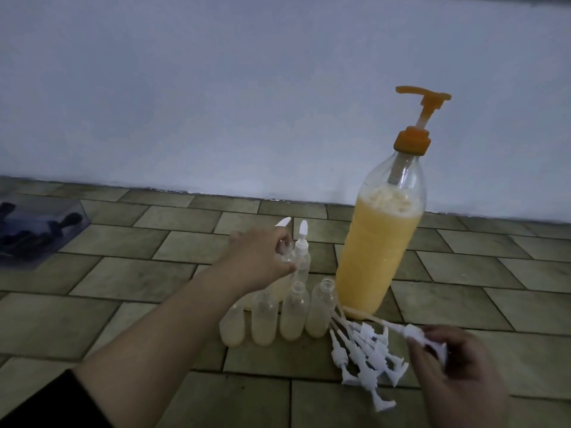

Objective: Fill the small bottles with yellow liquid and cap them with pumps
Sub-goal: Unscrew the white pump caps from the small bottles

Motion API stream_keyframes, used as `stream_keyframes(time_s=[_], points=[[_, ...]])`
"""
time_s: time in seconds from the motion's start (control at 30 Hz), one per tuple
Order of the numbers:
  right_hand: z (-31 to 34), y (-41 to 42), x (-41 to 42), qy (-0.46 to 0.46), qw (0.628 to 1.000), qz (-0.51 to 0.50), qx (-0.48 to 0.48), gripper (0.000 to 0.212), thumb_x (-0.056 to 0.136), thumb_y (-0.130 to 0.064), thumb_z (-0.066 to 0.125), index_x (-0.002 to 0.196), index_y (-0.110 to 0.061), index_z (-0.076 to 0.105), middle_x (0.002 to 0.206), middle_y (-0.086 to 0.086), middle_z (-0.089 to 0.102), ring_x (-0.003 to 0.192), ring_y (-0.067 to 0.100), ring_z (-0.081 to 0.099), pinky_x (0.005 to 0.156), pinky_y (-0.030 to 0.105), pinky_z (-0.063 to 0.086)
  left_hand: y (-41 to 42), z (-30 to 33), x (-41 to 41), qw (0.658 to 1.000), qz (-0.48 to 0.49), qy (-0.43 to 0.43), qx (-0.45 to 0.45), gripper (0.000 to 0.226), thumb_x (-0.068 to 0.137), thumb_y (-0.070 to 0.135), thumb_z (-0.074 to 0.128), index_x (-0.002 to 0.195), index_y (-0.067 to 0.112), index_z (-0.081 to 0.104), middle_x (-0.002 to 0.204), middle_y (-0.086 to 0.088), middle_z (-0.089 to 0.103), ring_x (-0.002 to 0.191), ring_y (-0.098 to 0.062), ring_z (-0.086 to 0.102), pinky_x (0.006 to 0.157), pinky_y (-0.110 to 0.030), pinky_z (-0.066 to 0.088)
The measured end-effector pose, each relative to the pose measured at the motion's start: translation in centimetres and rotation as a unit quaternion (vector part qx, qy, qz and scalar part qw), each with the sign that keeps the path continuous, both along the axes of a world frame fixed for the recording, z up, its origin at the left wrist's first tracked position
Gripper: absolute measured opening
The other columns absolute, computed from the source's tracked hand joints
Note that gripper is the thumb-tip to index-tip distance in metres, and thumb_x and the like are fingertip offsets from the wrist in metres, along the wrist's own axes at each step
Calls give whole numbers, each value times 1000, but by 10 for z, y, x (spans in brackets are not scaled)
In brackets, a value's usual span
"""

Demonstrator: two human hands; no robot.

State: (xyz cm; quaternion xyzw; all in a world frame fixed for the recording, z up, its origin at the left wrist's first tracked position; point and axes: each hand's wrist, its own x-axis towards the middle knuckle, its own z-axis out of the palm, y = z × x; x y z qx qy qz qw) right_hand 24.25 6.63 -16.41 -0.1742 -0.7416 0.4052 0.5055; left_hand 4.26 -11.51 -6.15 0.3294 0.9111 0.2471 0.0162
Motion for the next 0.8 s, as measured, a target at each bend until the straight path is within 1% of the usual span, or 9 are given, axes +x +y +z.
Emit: stream_keyframes(time_s=[0.1, 0.17, 0.23, 0.3, 0.4, 0.5, 0.63, 0.7, 0.8], points=[[-13, -9, -4, -66, 993, -16, 92, 10, 68, -34, 65, 68, -30, 55, 76, -4, 64, 70, -5, 54, 56, 12, 42, 2, -2, -2, 999, -23, 2, -44, 28, 77, 41, 69, 97, 29, 53, 78, 16, 49, 80, -6, 47, 91, -32, 35], [-22, -14, -7, -98, 986, -20, 136, 21, 66, -12, 75, 61, -21, 56, 81, -3, 62, 79, -16, 50, 60, 4, 39, 3, -2, -4, 997, -32, 8, -68, 33, 77, 41, 68, 105, 27, 55, 89, 14, 52, 86, -8, 47, 91, -30, 34], [-32, -14, -8, -117, 979, 6, 166, 19, 64, -9, 75, 61, -19, 59, 85, -3, 61, 86, -22, 47, 62, 1, 38, 4, -5, -6, 995, -39, 21, -87, 34, 78, 39, 68, 107, 27, 55, 95, 12, 49, 89, -8, 44, 88, -28, 30], [-41, -11, -9, -128, 974, 22, 184, 14, 64, -18, 74, 65, -23, 61, 89, -4, 59, 88, -19, 48, 67, -2, 37, 5, -7, -5, 993, -47, 33, -102, 33, 78, 36, 68, 107, 27, 55, 97, 12, 46, 90, -9, 41, 85, -26, 27], [-53, -7, -9, -175, 962, 23, 208, 35, 50, 0, 87, 66, -21, 65, 90, -3, 60, 82, -4, 50, 73, -4, 35, 6, -9, -5, 992, -46, 26, -117, 31, 79, 34, 68, 107, 26, 56, 97, 11, 46, 96, -12, 47, 85, -27, 31], [-48, -11, -11, -161, 964, 35, 208, 8, 63, -21, 74, 68, -18, 68, 89, 2, 64, 83, 0, 52, 76, -4, 35, 4, -8, -7, 998, -25, -35, -48, 23, 77, 33, 71, 95, 24, 59, 94, 10, 55, 91, -12, 55, 83, -29, 45], [-47, -12, -9, -142, 968, 62, 196, 17, 70, -37, 59, 78, -25, 68, 100, -10, 58, 90, -3, 53, 82, 2, 38, 1, 1, -13, 991, 94, -33, 94, 17, 84, 37, 63, 75, 24, 57, 78, 8, 62, 73, -11, 59, 66, -30, 50], [-47, -15, -8, -134, 966, 73, 209, 15, 71, -38, 60, 86, -36, 61, 105, -18, 53, 95, -3, 53, 83, 7, 41, 0, 2, -27, 986, 160, 16, 40, 18, 83, 40, 61, 82, 23, 56, 84, 6, 62, 82, -16, 60, 81, -37, 49], [-47, -15, -8, -134, 963, 70, 222, 20, 71, -39, 59, 91, -39, 57, 108, -18, 52, 96, 3, 54, 83, 16, 44, 4, 5, -44, 980, 157, -59, -108, 36, 75, 41, 66, 102, 18, 59, 100, 0, 63, 88, -21, 62, 89, -41, 48]])
